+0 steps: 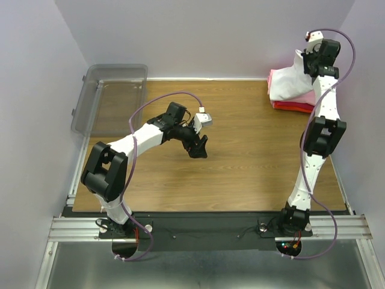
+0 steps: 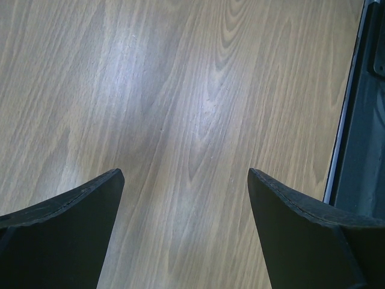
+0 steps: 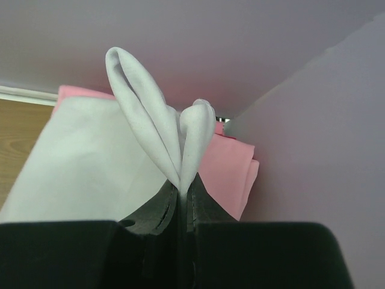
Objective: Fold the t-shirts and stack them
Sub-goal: Neatly place the folded tshirt to the corner
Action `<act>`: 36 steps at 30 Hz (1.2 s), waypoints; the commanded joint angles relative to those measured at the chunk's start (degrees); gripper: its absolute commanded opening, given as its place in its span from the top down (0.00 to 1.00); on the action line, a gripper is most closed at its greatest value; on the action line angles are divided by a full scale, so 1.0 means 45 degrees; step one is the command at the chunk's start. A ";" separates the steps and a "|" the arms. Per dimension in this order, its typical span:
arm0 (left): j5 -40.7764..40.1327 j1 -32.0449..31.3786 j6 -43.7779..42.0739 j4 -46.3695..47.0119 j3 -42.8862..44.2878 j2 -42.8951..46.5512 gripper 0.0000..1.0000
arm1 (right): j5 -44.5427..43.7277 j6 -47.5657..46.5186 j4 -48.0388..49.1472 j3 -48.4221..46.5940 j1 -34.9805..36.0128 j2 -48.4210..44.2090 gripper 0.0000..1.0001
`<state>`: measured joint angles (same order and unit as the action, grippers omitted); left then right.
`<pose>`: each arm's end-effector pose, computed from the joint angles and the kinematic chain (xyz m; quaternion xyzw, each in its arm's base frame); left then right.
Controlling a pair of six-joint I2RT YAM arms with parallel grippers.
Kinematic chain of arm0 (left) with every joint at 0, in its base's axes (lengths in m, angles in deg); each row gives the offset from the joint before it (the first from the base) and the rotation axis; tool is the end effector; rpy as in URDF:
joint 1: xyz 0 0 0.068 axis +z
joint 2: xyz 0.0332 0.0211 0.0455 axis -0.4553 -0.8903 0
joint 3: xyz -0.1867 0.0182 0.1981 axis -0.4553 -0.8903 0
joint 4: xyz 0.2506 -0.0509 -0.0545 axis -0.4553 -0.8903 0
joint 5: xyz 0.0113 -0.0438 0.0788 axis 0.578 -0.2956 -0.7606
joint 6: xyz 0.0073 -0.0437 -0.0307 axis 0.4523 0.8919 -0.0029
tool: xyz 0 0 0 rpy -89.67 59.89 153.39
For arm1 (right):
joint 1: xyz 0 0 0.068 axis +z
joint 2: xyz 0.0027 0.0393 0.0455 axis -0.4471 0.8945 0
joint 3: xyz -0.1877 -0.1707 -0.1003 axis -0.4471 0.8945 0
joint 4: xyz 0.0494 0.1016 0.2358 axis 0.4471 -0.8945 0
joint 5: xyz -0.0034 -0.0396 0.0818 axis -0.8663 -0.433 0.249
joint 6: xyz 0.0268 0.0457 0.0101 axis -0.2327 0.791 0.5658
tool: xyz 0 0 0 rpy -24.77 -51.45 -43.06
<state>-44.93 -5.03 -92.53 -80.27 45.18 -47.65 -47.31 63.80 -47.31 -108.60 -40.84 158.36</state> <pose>0.2966 -0.2158 0.2441 0.5216 0.6830 -0.3804 0.3417 0.5338 -0.1314 0.3406 -0.1132 0.8179 -0.1433 0.5456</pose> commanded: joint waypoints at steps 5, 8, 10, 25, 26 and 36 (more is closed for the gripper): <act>0.0255 0.0048 0.0030 -0.0038 0.0556 -0.0150 0.04 | 0.0098 -0.0818 0.2146 -0.0350 -0.0536 0.0571 0.99; 0.0236 0.0048 0.0030 -0.0057 0.0556 -0.0189 0.04 | 0.0118 -0.0994 0.2478 -0.0350 -0.0595 0.0806 0.99; 0.0236 0.0048 0.0030 -0.0077 0.0536 -0.0228 0.04 | 0.0098 -0.1052 0.2636 -0.0369 -0.0615 0.1002 0.98; 0.0060 0.0340 0.0304 0.0060 0.0458 0.0201 0.04 | -0.1464 -0.0488 0.4121 0.0078 -0.0615 0.0555 0.31; 0.0060 0.0379 0.0284 0.0079 0.0439 0.0240 0.04 | -0.1464 -0.0409 0.4140 0.0235 -0.0615 0.0418 0.28; 0.0041 0.0946 0.0674 0.0567 0.0399 0.0923 0.04 | 0.0876 0.1660 0.3927 0.3724 -0.0596 -0.3018 0.00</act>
<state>-45.41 -1.80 -90.76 -79.83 45.26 -48.66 -49.85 65.81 -32.86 -97.04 -43.16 155.63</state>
